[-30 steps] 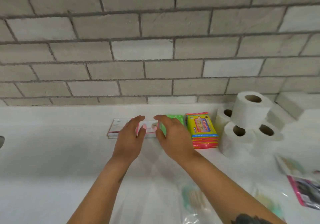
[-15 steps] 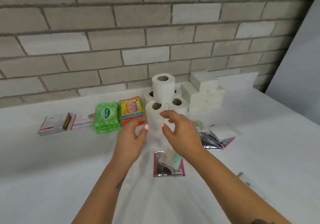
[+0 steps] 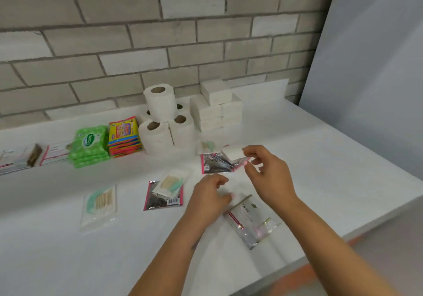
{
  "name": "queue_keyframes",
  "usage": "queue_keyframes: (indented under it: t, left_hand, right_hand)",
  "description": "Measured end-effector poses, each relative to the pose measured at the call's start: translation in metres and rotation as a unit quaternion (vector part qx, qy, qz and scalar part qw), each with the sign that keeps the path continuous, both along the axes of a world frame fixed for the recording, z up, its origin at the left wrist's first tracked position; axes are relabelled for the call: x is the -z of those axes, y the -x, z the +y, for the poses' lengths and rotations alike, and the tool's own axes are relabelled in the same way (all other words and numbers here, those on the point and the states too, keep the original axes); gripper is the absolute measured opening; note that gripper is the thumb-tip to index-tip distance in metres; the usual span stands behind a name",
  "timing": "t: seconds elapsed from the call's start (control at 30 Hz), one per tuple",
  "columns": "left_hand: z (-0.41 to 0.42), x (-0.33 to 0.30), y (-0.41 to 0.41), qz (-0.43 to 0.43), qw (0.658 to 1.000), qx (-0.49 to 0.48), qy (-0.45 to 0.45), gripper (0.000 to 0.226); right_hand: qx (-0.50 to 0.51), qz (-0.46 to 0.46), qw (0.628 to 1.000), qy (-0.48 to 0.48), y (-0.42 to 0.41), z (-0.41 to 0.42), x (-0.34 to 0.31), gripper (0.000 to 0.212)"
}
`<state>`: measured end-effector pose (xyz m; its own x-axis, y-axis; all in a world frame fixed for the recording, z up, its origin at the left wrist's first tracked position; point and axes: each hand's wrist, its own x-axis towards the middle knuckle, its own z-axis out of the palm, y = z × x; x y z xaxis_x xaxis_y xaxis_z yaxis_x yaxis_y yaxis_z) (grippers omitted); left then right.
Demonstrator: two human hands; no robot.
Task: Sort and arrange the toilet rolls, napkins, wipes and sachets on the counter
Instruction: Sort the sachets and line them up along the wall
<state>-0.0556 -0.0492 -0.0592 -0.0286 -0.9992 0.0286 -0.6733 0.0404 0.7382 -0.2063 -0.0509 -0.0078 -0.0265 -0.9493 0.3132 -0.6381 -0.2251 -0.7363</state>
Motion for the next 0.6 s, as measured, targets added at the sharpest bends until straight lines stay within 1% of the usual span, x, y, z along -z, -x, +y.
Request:
queue_keyframes:
  t: [0.1, 0.2, 0.23, 0.3, 0.4, 0.53, 0.6]
  left_hand:
    - [0.003, 0.011, 0.026, -0.063, 0.994, 0.031, -0.088, 0.060]
    - [0.002, 0.018, 0.043, -0.146, 0.981, 0.042, -0.123, 0.079]
    - [0.001, 0.019, 0.046, -0.153, 0.979, 0.039, -0.128, 0.081]
    - [-0.002, 0.019, 0.050, -0.139, 0.979, 0.036, -0.145, 0.083]
    - [-0.006, 0.018, 0.053, -0.138, 0.977, 0.032, -0.160, 0.079]
    - [-0.013, 0.017, 0.052, -0.148, 0.972, 0.050, -0.175, 0.057]
    - [-0.016, 0.018, 0.048, -0.129, 0.973, 0.070, -0.179, 0.049]
  right_hand:
    - [0.017, 0.001, 1.000, -0.008, 0.019, 0.007, 0.004, 0.029]
    - [0.027, 0.000, 1.000, -0.010, 0.032, 0.012, 0.006, 0.029]
    - [0.029, -0.002, 1.000, -0.010, 0.035, 0.013, 0.007, 0.028]
    - [0.031, -0.004, 0.999, -0.011, 0.040, 0.015, 0.008, 0.028]
    - [0.033, -0.007, 0.999, -0.011, 0.043, 0.015, 0.009, 0.028]
    - [0.033, -0.014, 0.999, -0.017, 0.043, 0.014, 0.011, 0.028]
    - [0.034, -0.017, 0.999, -0.022, 0.043, 0.012, 0.012, 0.027]
